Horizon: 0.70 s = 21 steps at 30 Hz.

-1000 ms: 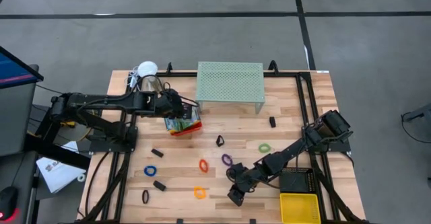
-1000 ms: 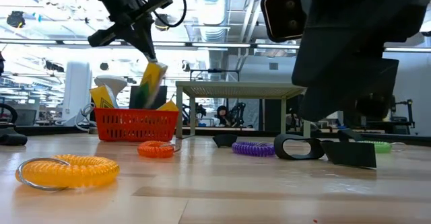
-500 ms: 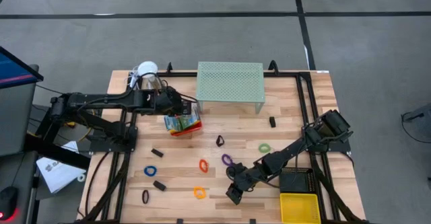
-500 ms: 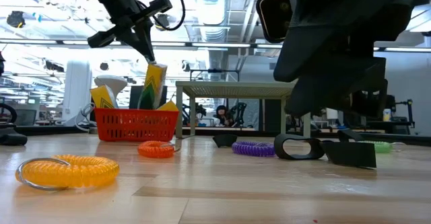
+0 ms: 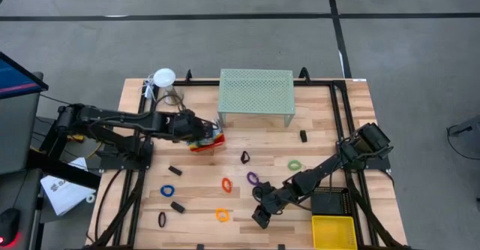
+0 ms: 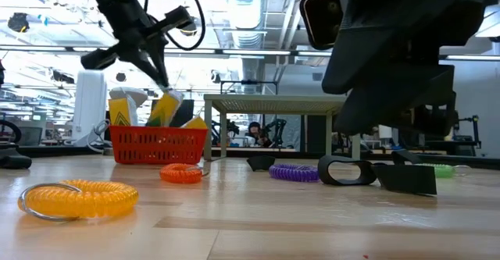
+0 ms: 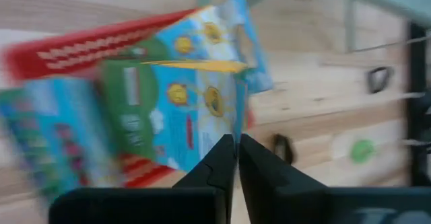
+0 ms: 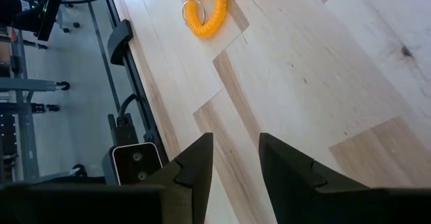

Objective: Pick & Place Office Desk Supplies
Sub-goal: Put the yellow crayon box into the red bin

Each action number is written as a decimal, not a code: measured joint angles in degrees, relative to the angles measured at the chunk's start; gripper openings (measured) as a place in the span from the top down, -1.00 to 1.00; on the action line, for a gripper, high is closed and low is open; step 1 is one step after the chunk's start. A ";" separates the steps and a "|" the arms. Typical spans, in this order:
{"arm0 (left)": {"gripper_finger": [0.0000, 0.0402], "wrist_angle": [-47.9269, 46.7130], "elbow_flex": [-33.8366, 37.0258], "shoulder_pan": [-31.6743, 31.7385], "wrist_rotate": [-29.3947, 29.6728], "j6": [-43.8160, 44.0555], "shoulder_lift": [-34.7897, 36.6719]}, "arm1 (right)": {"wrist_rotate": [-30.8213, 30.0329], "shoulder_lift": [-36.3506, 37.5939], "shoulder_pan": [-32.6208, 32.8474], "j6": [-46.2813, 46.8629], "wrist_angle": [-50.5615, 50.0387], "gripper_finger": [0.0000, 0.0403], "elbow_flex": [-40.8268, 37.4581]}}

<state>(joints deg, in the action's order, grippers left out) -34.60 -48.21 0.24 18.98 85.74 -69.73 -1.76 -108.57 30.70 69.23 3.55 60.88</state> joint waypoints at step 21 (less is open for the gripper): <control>0.79 13.70 1.02 2.42 -3.02 -18.76 -0.59 | 0.22 0.00 -0.84 -0.70 0.16 0.41 0.00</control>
<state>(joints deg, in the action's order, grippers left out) -20.90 -47.19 2.67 15.95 66.98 -70.32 -1.54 -108.57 29.86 68.54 3.71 60.88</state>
